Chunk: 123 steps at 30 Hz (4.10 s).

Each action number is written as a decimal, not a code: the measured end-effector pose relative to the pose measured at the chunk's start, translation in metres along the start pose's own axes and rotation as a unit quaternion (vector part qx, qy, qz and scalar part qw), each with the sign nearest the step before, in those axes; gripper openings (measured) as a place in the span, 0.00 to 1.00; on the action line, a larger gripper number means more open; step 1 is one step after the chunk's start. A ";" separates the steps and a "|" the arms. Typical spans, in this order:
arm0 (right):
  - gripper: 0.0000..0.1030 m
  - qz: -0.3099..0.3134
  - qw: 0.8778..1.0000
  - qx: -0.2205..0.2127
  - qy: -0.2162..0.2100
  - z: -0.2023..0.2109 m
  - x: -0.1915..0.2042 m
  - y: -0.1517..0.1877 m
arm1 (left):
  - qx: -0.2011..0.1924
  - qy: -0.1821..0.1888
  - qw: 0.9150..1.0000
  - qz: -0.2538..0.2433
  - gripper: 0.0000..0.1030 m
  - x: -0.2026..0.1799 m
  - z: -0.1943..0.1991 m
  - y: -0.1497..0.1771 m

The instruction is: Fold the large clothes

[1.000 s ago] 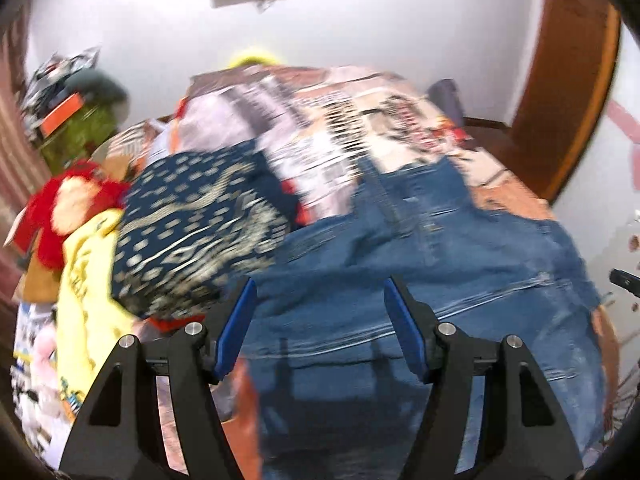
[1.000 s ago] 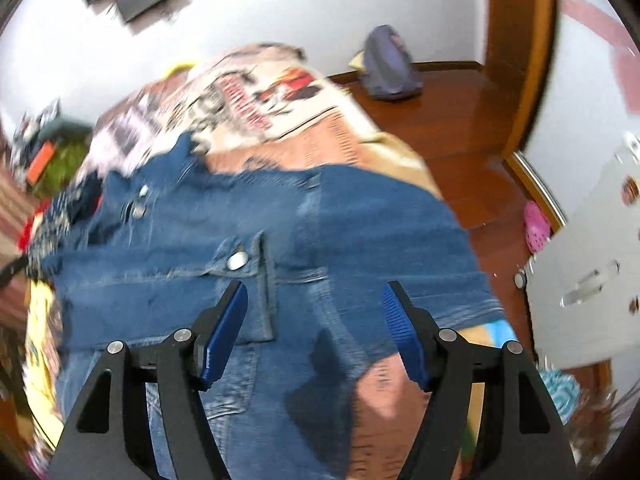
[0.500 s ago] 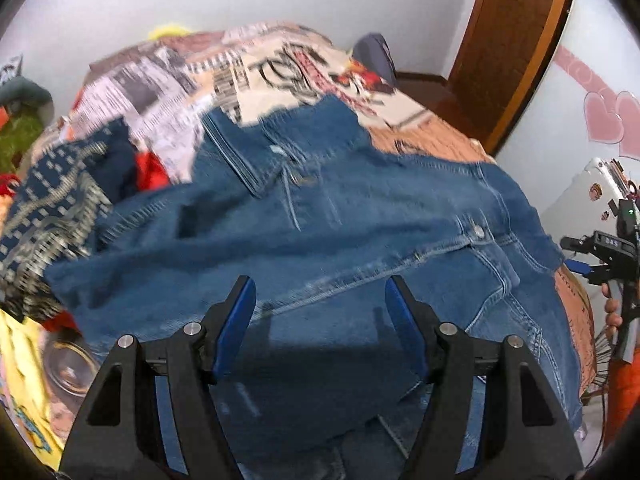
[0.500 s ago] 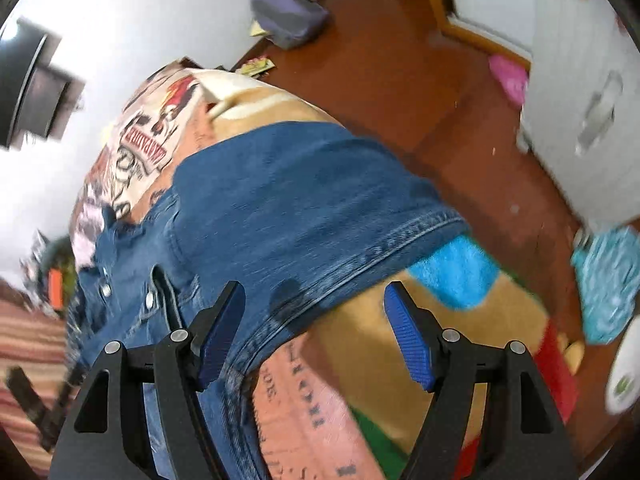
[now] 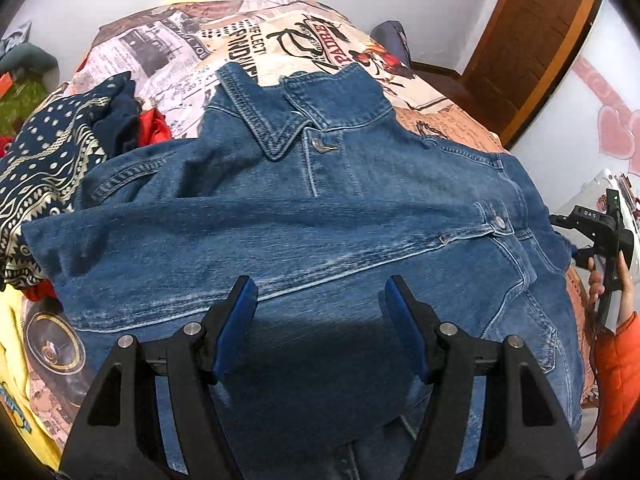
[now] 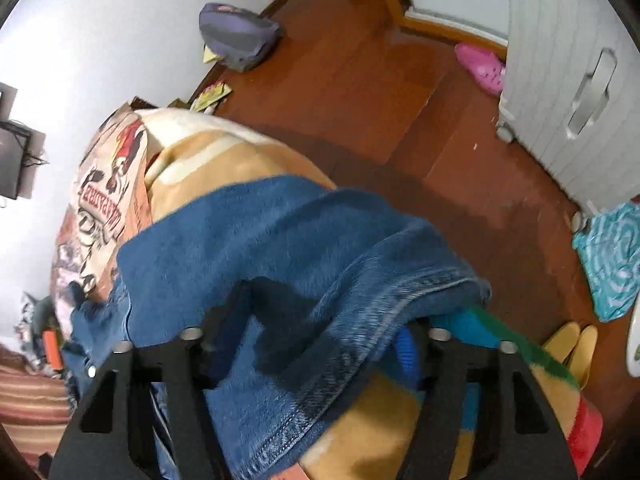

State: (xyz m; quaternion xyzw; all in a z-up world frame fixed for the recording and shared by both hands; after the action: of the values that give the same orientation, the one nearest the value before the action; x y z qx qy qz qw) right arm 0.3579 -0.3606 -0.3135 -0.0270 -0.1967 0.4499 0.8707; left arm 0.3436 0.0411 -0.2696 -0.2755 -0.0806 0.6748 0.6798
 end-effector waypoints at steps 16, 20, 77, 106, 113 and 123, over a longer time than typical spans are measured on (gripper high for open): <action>0.09 0.246 0.950 -0.148 -0.120 0.145 0.133 0.060 | -0.025 0.001 1.000 -0.001 0.64 -0.003 0.035 0.011; 0.09 0.303 0.935 -0.116 -0.139 0.140 0.163 0.103 | -0.031 -0.003 1.000 -0.004 0.64 -0.003 0.044 0.014; 0.08 0.263 0.940 -0.144 -0.162 0.163 0.211 0.079 | -0.076 -0.012 0.997 0.000 0.67 0.018 0.088 0.010; 0.25 0.572 0.800 0.133 -0.124 0.067 0.282 0.351 | -0.091 -0.051 0.992 0.068 0.84 0.094 0.149 0.085; 0.46 0.539 0.833 0.049 -0.118 0.097 0.244 0.291 | -0.065 -0.040 0.996 0.041 0.84 0.070 0.124 0.074; 0.46 0.422 0.906 -0.014 -0.017 0.083 0.152 0.174 | -0.021 -0.049 0.999 -0.001 0.84 0.031 0.064 0.052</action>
State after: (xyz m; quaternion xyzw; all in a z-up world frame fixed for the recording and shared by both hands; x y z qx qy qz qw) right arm 0.2713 -0.1471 -0.2273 -0.1117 -0.1883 0.7729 0.5956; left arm 0.2701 0.0850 -0.2497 -0.2565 -0.1282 0.6848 0.6699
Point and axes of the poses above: each gripper's, at about its wrist camera, not at the fingertips, and z roughly against the way its jaws point, x to its left, y to its underside, the point moved 6 cm from there along -z, roughly the way its jaws point, and after that the axes turned 8 degrees about y, right-handed, at the moved point
